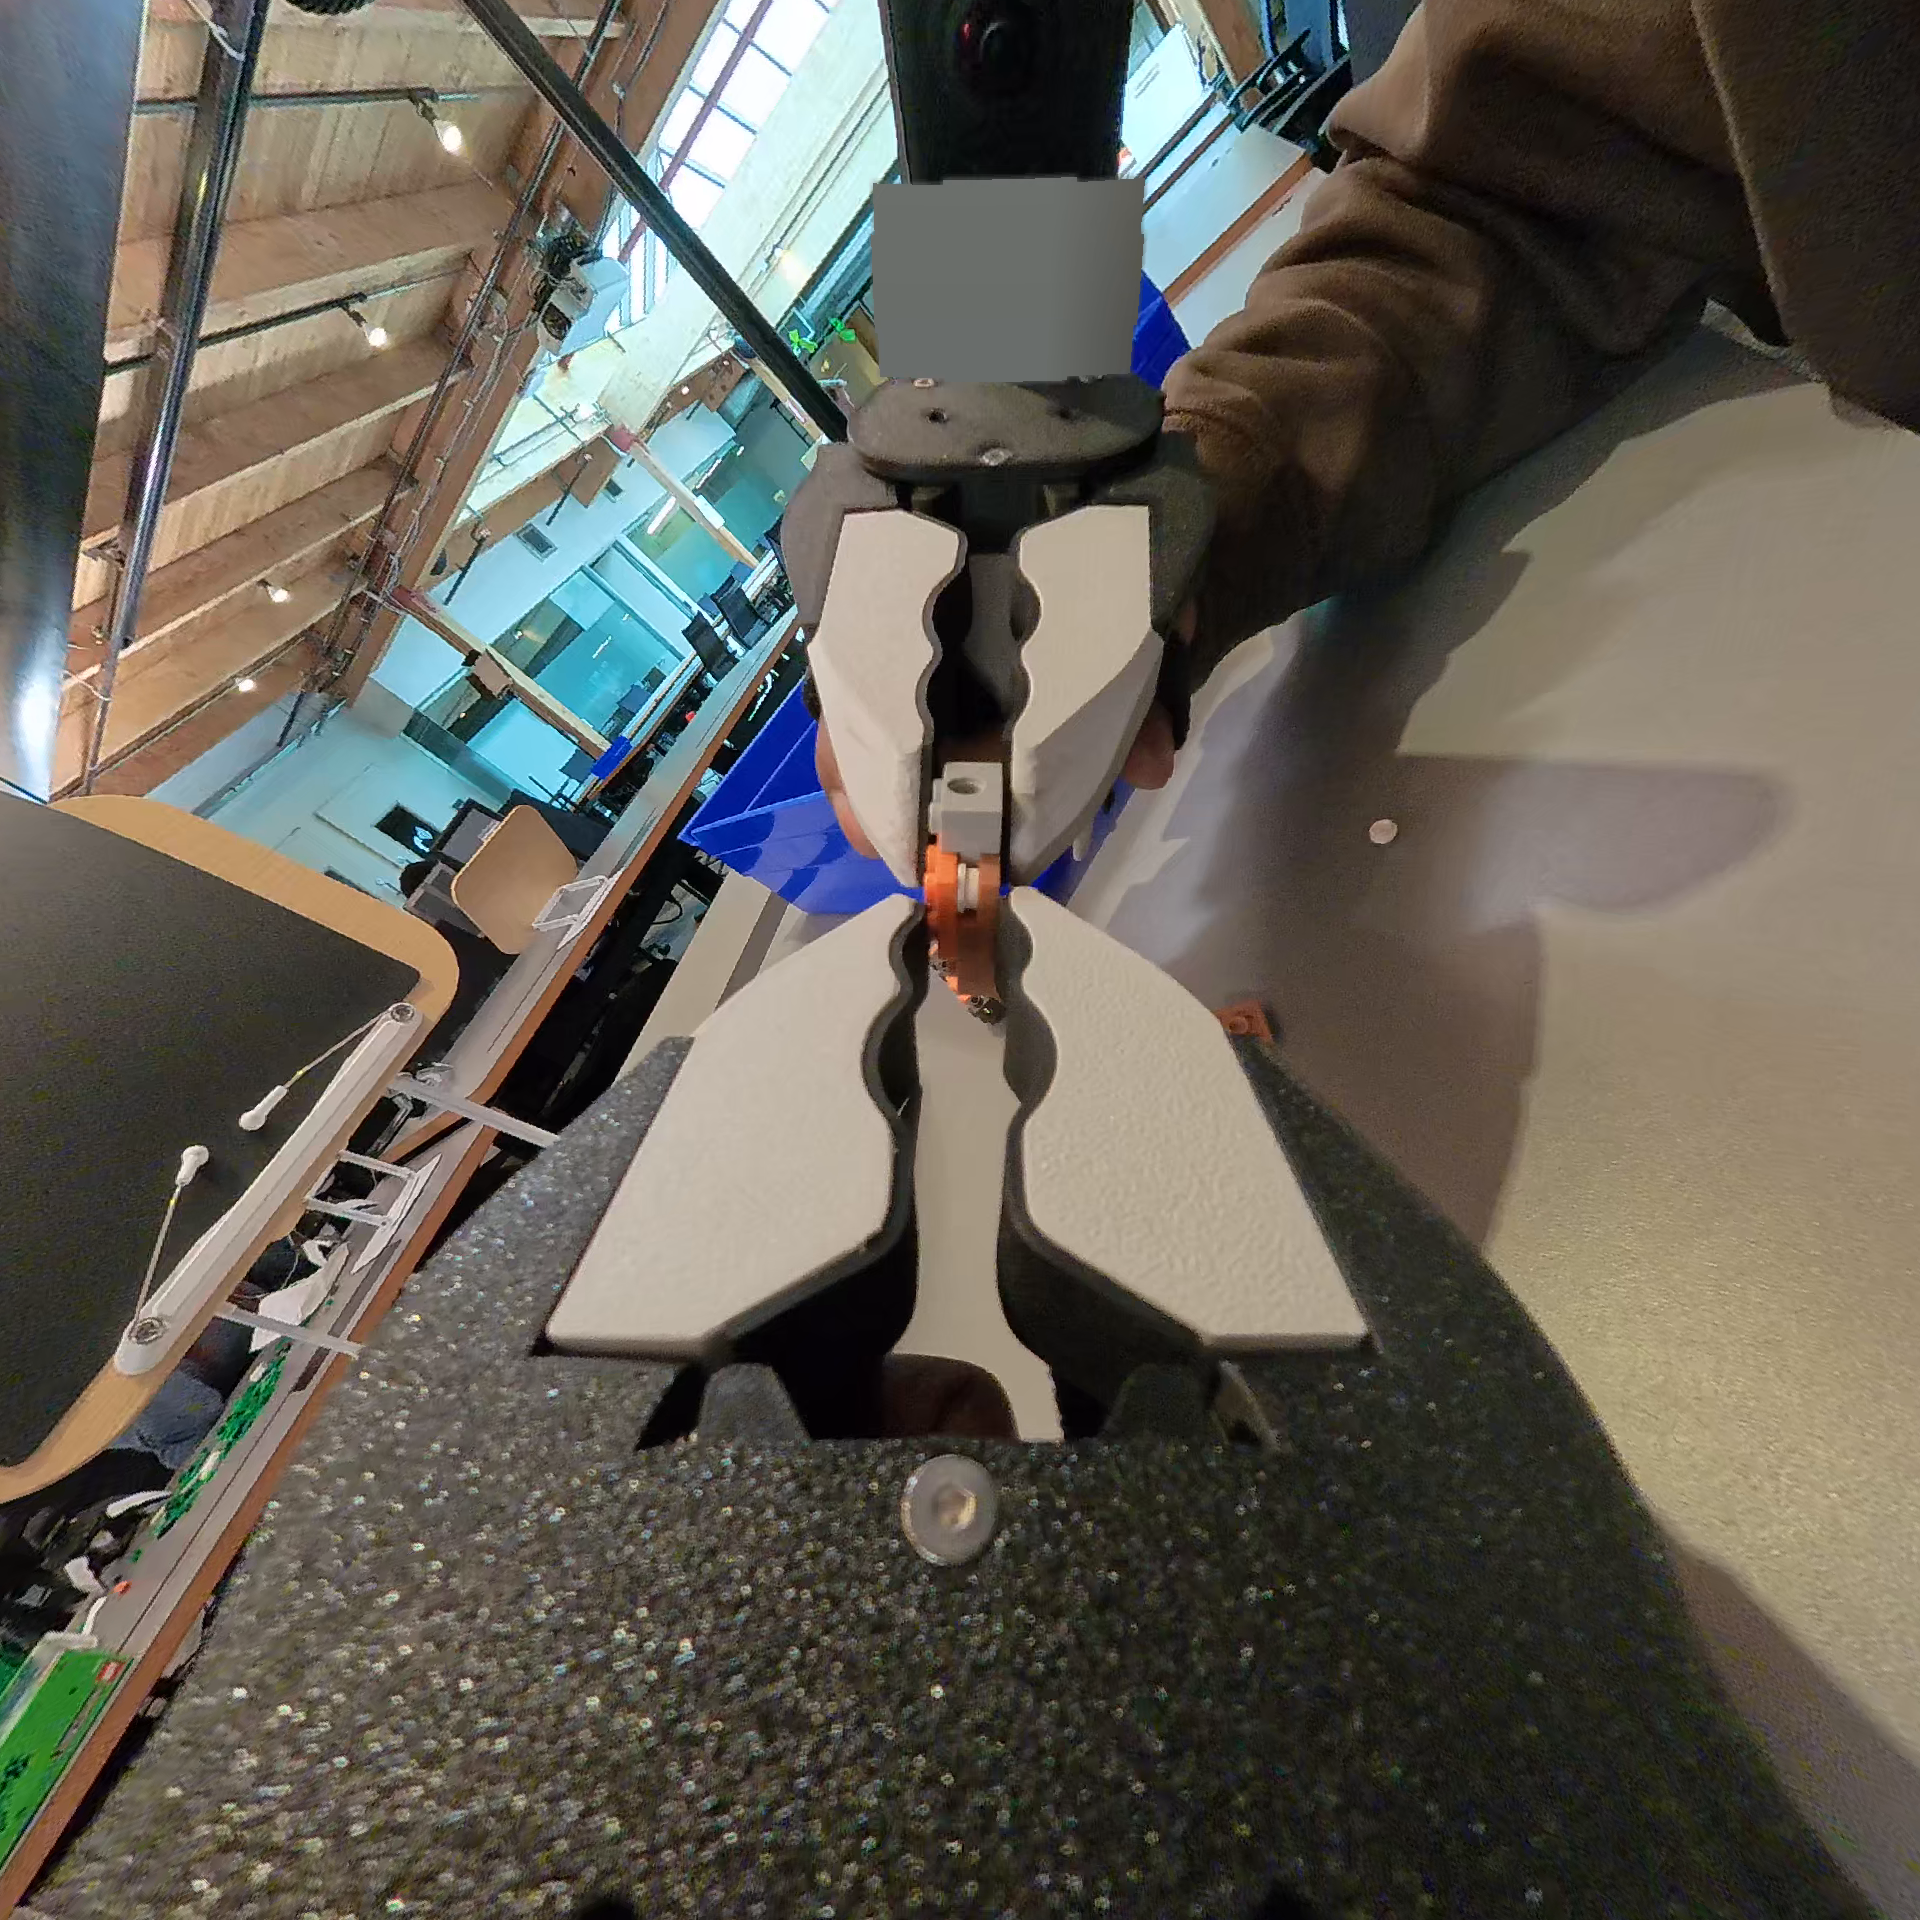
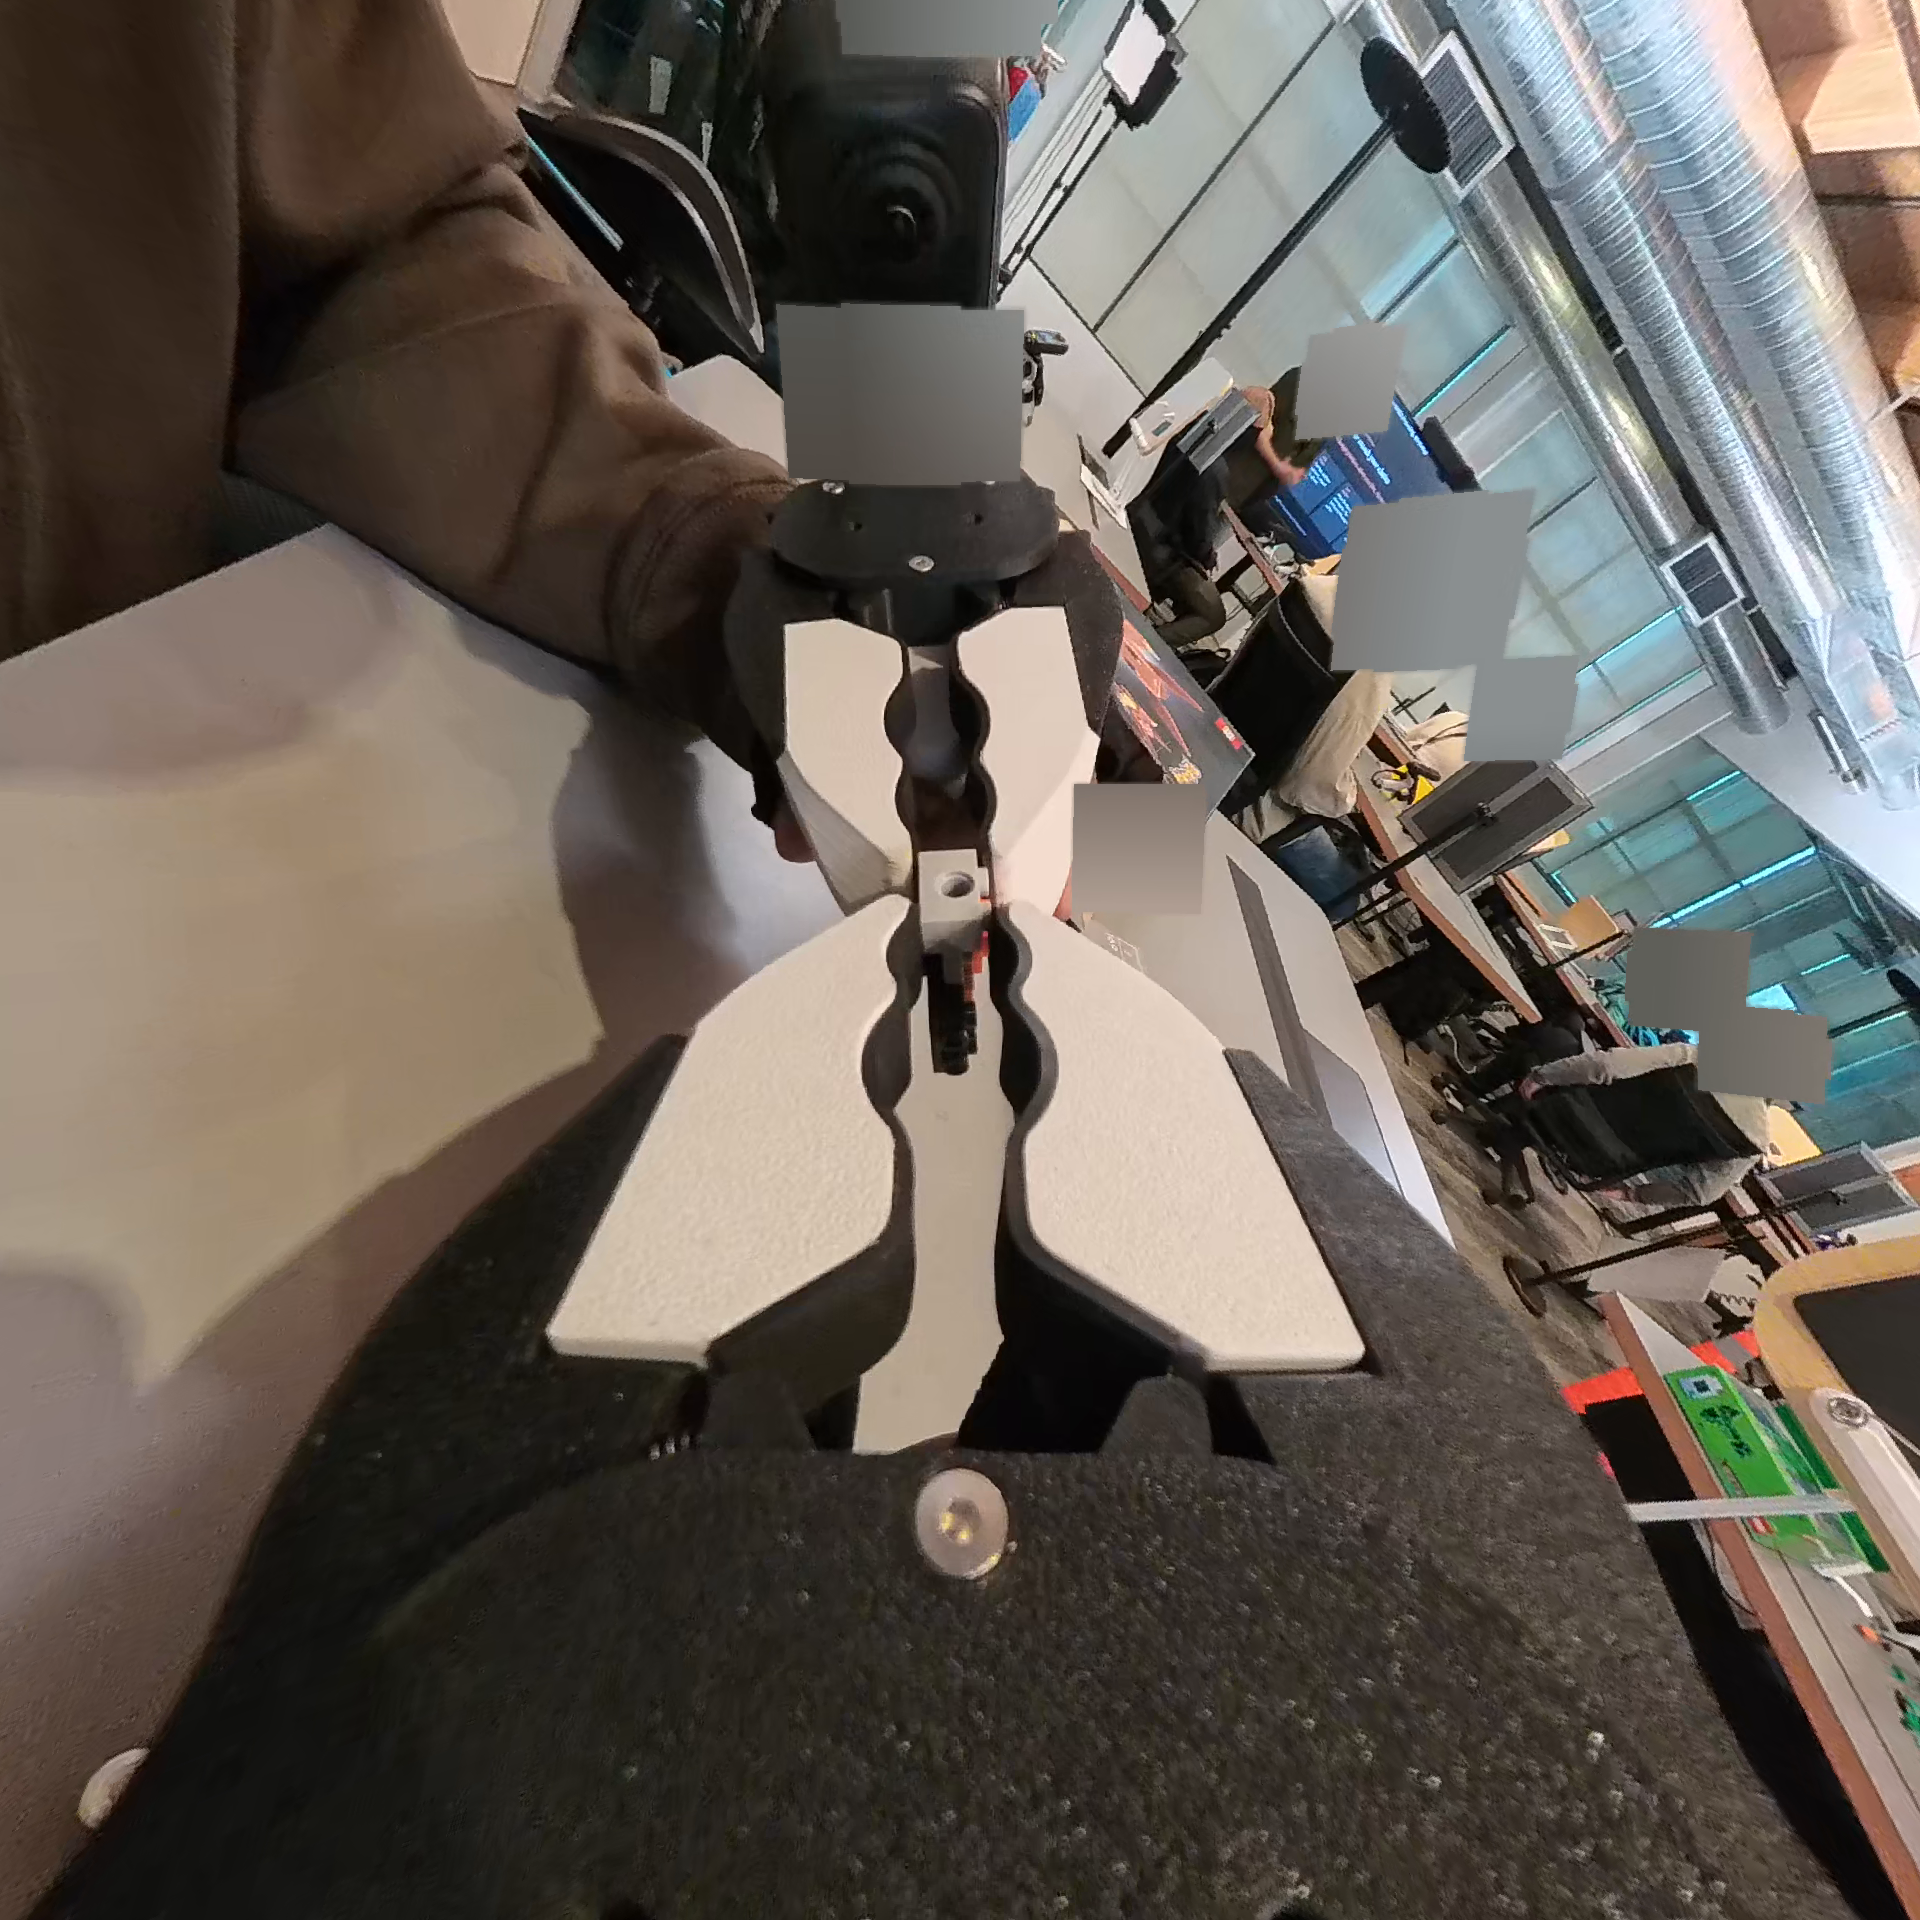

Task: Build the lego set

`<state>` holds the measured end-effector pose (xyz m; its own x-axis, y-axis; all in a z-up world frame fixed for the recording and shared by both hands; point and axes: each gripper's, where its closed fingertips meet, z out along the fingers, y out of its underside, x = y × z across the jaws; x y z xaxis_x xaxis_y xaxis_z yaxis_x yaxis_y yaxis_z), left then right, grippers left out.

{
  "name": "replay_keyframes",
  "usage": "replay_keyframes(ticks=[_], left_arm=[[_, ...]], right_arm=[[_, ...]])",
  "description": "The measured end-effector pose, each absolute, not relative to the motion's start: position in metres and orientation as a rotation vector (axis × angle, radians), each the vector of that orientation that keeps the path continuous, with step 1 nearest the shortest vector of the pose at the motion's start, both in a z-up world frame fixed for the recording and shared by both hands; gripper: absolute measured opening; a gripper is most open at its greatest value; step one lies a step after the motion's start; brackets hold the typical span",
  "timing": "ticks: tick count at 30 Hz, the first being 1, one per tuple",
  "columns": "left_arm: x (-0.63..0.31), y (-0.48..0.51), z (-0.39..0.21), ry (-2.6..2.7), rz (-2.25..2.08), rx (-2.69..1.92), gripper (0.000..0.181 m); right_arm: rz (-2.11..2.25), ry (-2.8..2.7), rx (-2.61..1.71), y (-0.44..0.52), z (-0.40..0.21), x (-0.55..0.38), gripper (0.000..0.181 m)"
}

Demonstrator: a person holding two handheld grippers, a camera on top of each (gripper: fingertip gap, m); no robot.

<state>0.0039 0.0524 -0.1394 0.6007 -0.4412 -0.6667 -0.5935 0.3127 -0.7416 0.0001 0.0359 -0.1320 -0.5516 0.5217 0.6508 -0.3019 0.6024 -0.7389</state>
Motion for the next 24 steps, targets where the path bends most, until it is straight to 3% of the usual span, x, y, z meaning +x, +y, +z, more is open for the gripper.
replay_keyframes(ticks=[19, 24], left_arm=[[-0.003, 0.060, -0.140, 0.884, -0.003, -1.389, 0.013], [-0.007, 0.059, -0.129, 0.812, -0.054, -1.354, 0.023]], right_arm=[[1.105, -1.823, -0.275, 0.044, -0.129, -0.008, 0.013], [1.307, -1.727, -0.330, 0.046, -0.114, -0.004, 0.012]])
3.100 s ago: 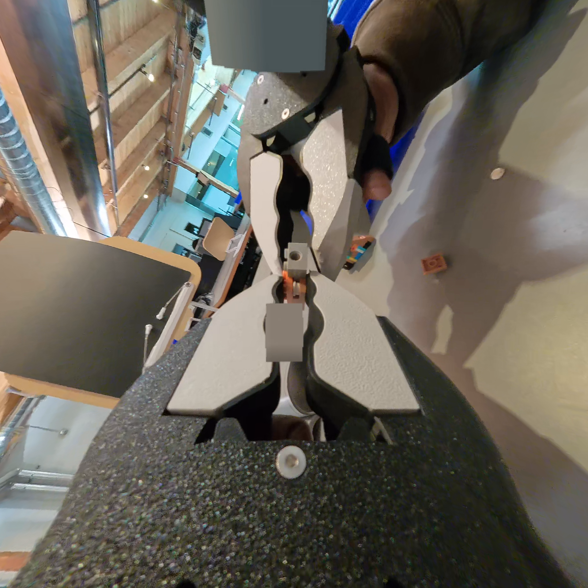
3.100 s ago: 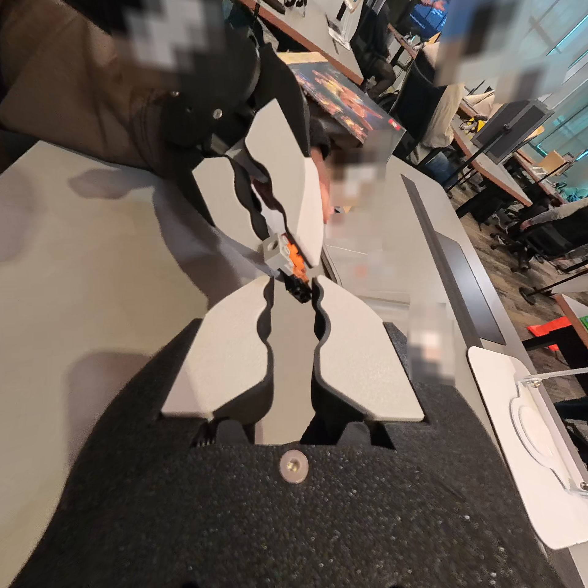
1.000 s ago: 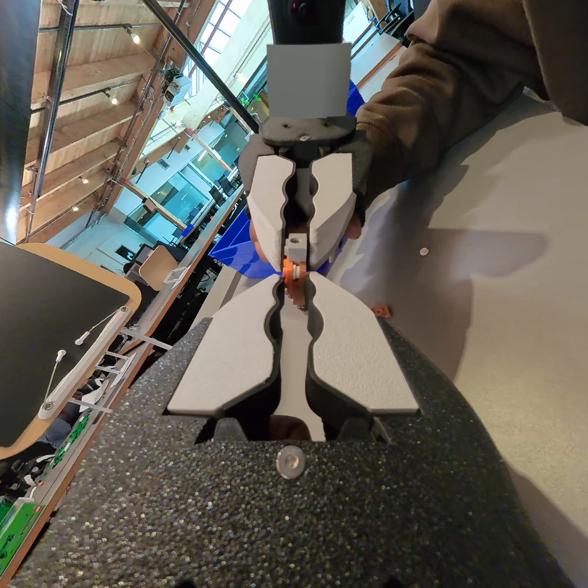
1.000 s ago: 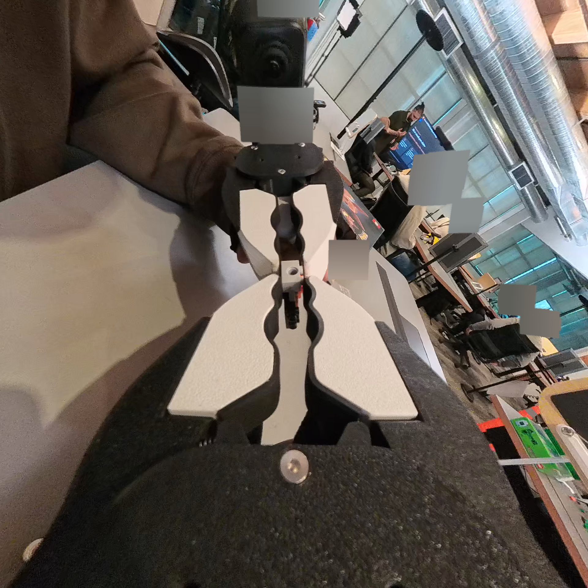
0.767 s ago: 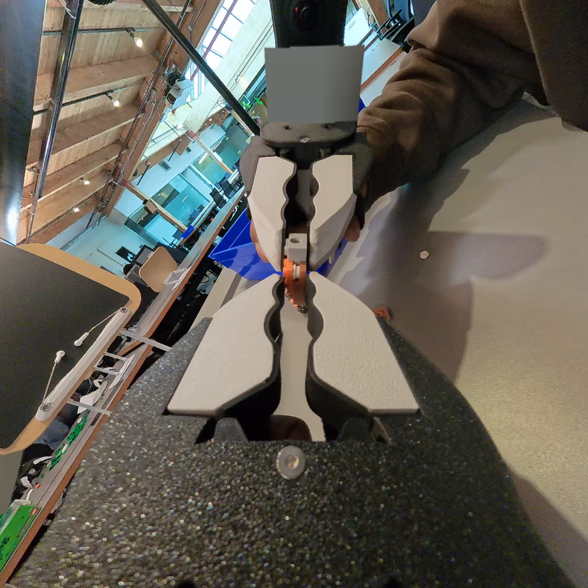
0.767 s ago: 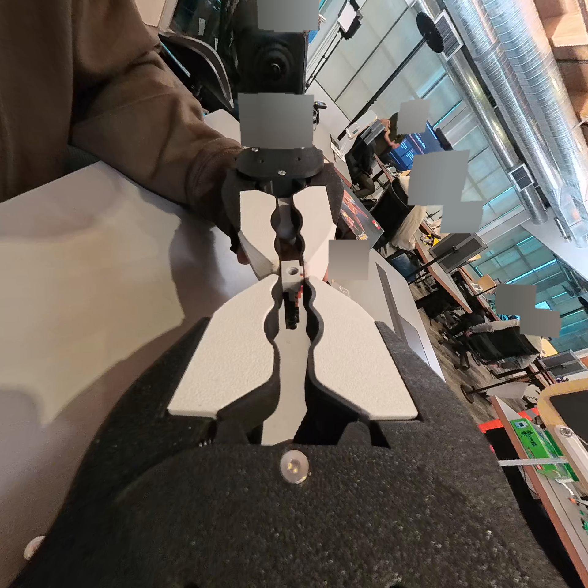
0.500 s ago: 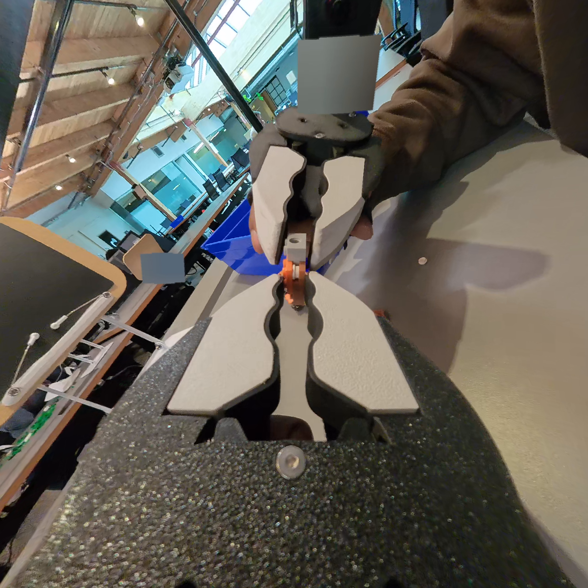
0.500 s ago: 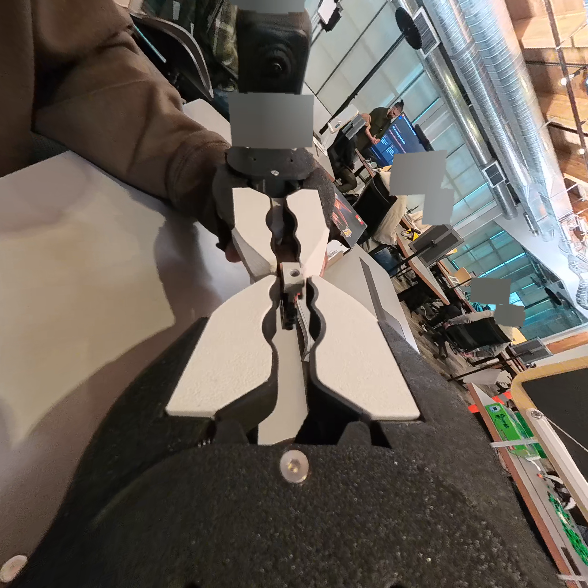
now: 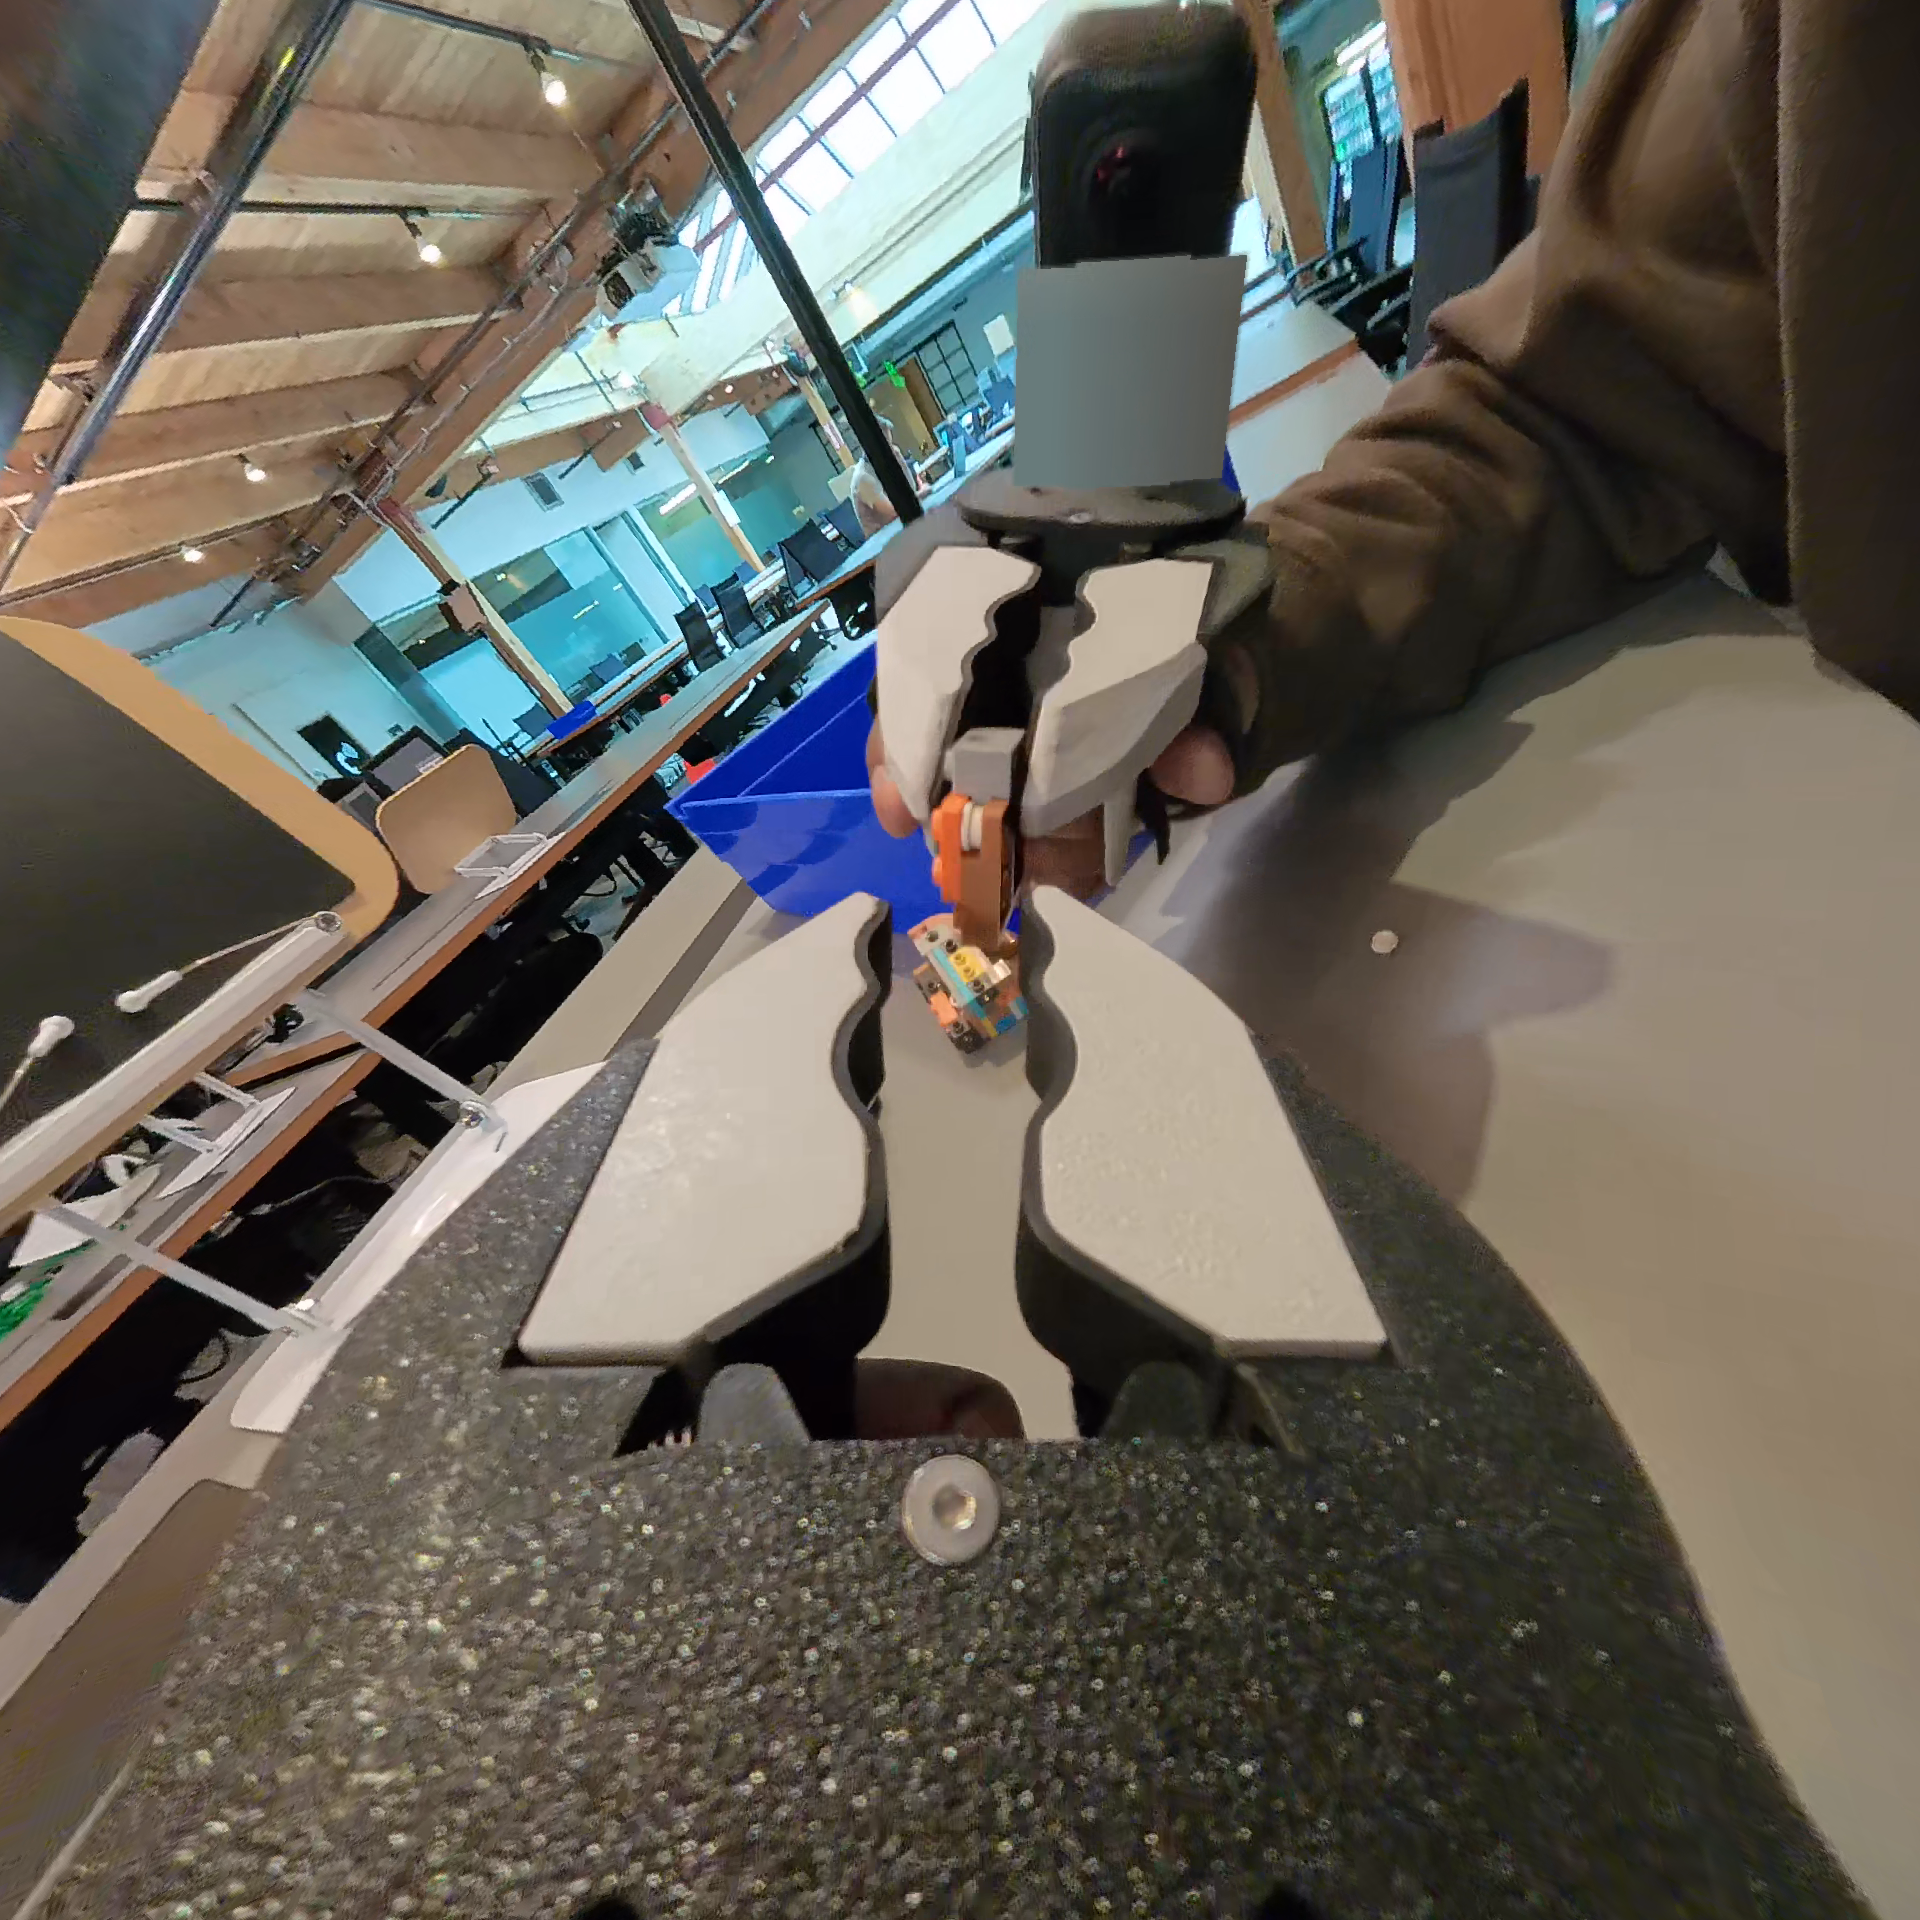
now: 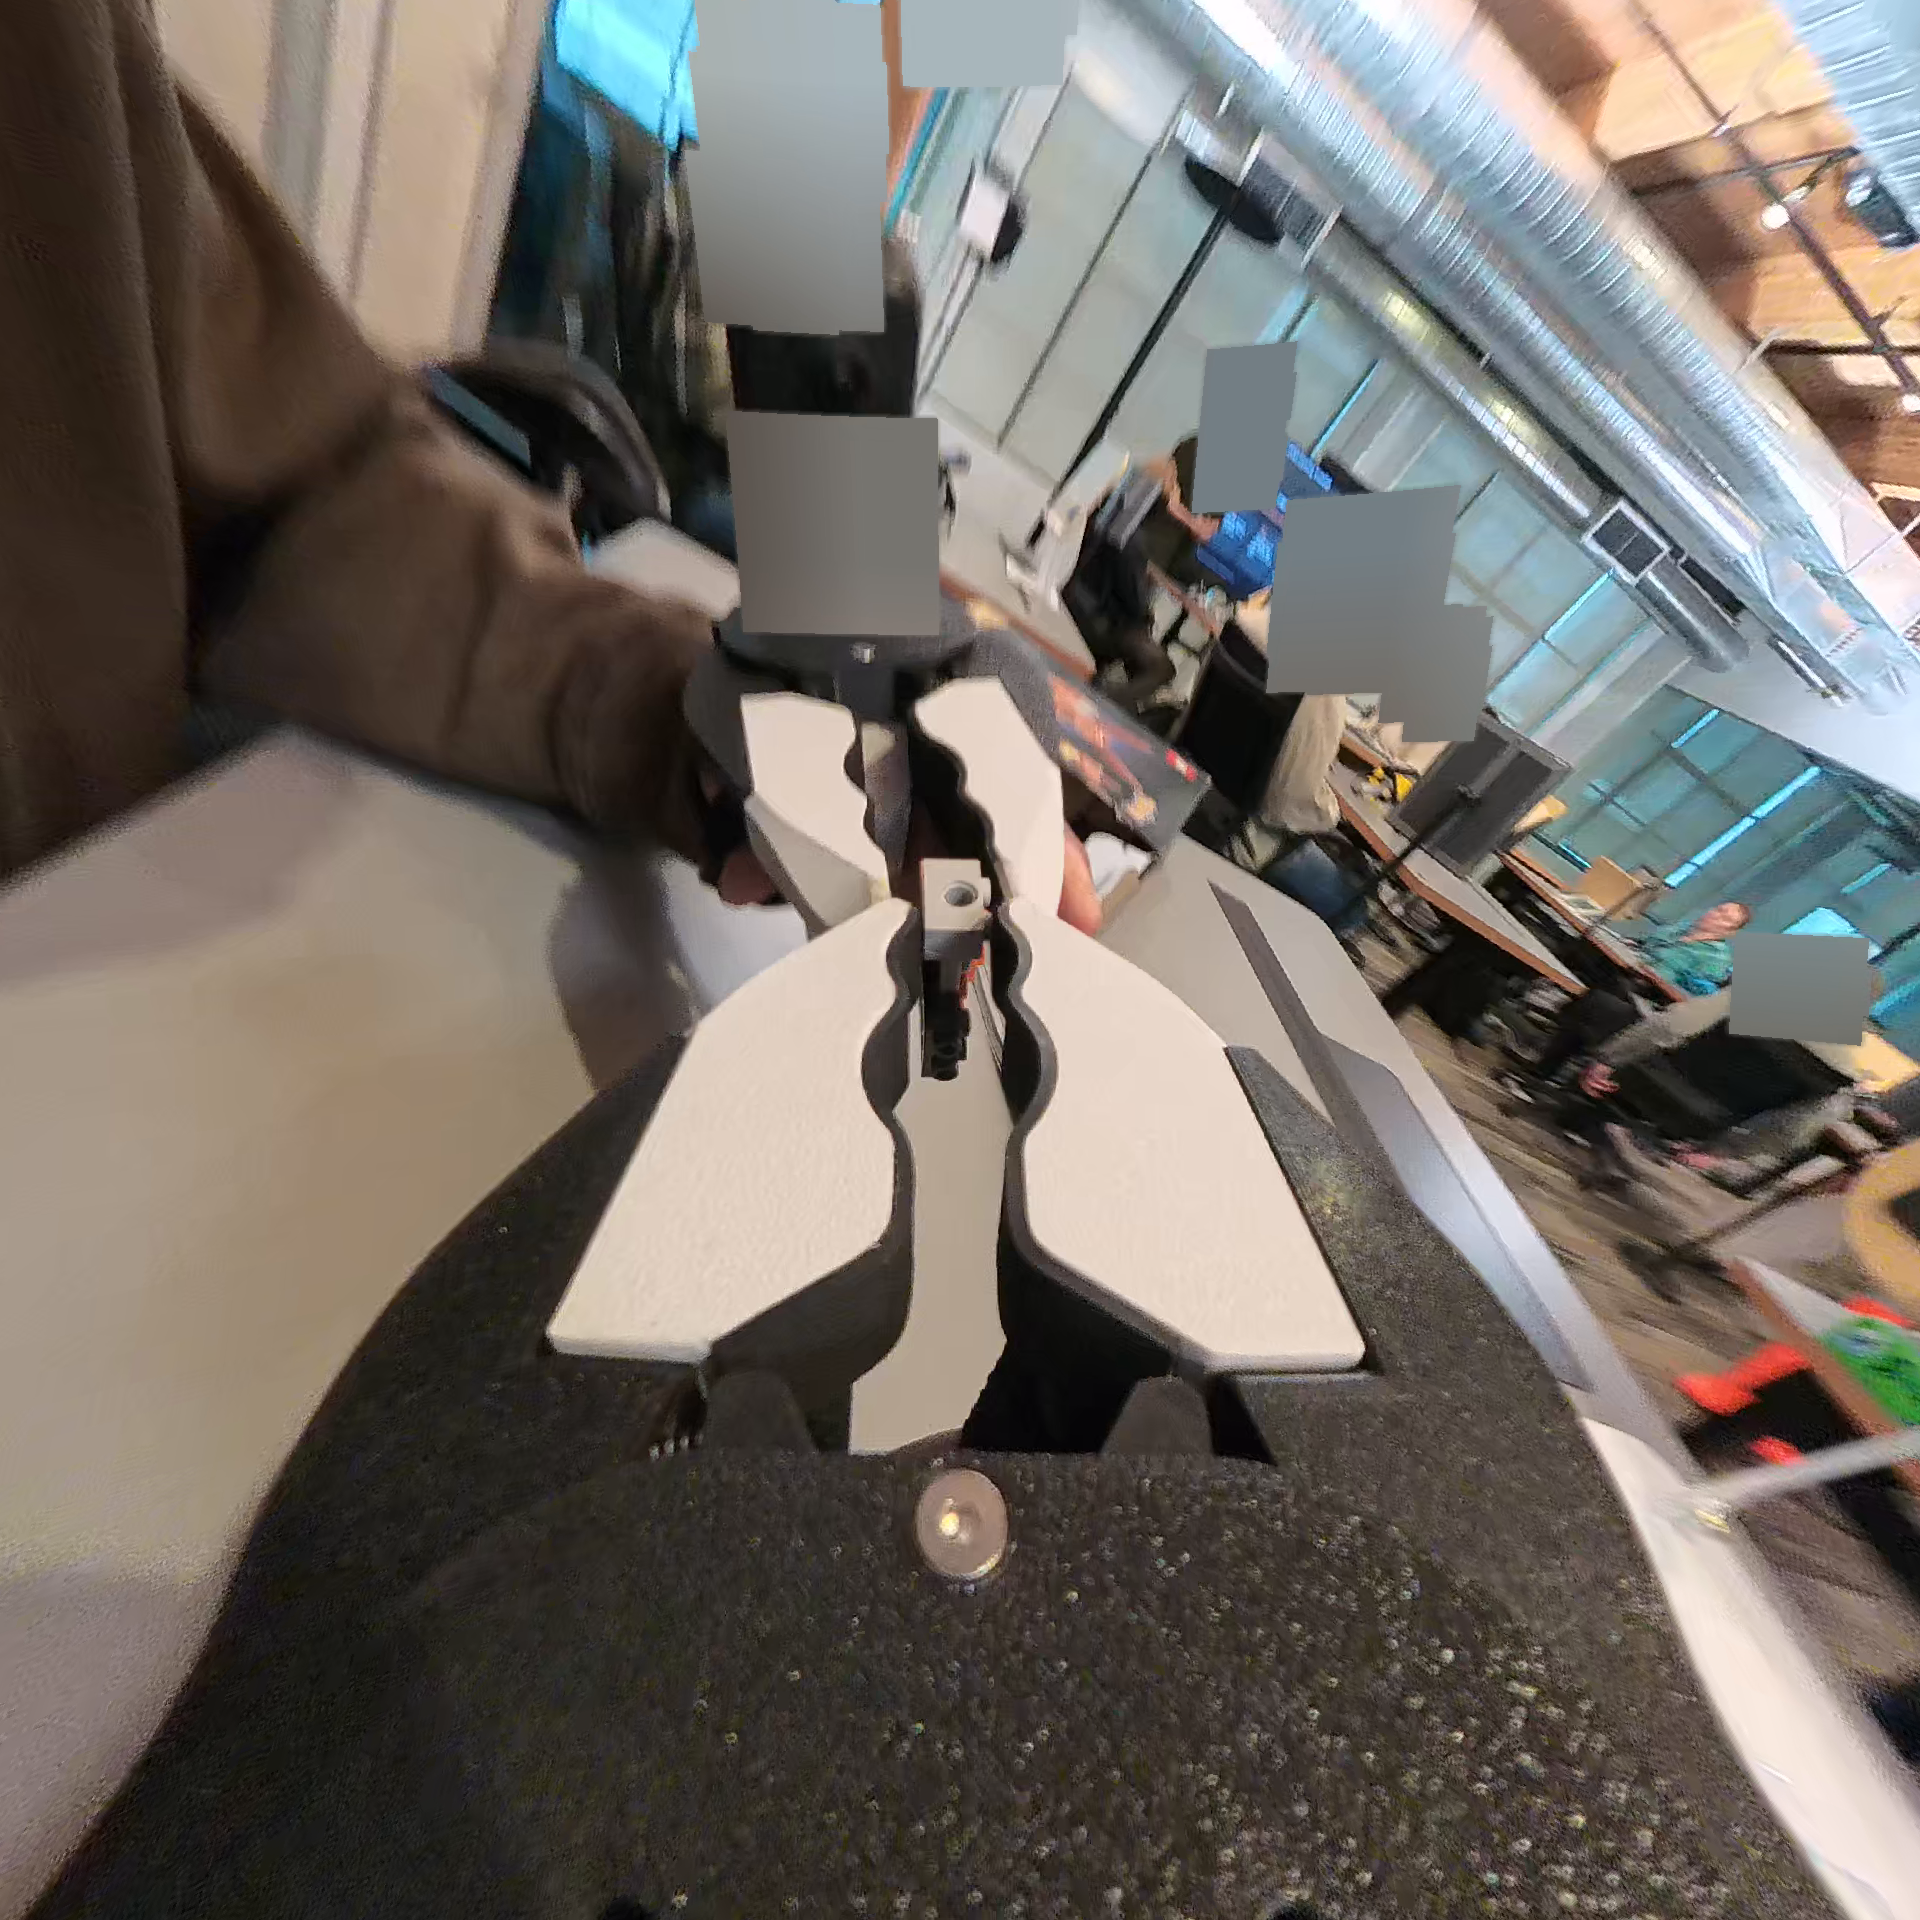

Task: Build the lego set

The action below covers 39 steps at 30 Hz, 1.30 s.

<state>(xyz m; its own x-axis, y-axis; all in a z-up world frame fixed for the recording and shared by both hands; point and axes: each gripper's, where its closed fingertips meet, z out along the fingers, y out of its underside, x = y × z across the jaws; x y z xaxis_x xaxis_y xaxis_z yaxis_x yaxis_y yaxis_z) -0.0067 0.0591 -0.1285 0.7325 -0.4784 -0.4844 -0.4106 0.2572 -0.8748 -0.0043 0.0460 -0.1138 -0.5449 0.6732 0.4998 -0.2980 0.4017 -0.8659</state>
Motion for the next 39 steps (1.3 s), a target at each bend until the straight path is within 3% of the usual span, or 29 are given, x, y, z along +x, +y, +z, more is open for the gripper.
replay_keyframes(ticks=[7, 18, 39], left_arm=[[0.002, 0.058, -0.123, 0.813, -0.044, -1.285, 0.016], [0.009, 0.053, -0.123, 0.900, 0.053, -1.228, 0.009], [0.018, 0.047, -0.135, 0.930, -0.157, -1.326, 0.008]], right_arm=[[1.520, -1.627, -0.356, 0.043, -0.102, 0.001, 0.012], [1.392, -1.673, -0.257, 0.036, -0.108, 0.003, 0.023], [1.403, -1.759, -0.225, 0.027, -0.118, 0.009, 0.012]])
